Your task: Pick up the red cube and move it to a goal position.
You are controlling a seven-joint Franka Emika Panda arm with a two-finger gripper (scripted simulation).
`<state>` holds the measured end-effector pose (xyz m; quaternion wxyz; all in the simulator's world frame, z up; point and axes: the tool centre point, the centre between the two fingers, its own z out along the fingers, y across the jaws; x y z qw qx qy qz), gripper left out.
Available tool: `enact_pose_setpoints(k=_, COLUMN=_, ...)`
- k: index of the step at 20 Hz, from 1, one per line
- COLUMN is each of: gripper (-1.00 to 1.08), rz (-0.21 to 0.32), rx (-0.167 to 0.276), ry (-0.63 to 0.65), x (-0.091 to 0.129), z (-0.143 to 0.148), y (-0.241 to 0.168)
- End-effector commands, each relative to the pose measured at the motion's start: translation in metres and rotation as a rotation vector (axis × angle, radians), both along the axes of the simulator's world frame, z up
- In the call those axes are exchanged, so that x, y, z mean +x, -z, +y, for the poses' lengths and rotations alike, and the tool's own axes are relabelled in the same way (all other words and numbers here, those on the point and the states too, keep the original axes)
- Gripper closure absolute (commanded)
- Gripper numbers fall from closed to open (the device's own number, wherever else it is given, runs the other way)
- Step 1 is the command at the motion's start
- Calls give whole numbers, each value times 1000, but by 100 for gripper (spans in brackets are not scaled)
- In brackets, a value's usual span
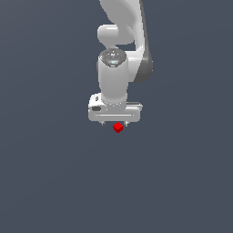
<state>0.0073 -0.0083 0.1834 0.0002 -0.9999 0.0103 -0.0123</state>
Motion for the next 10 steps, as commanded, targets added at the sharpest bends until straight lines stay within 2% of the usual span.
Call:
enact_pose_setpoints(k=1, gripper=-92, rz=0, rx=0, ry=0, x=0, z=0, y=0)
enact_pose_setpoints(k=10, gripper=-92, rz=2, rx=0, ry=-66, x=-8, z=5, y=17)
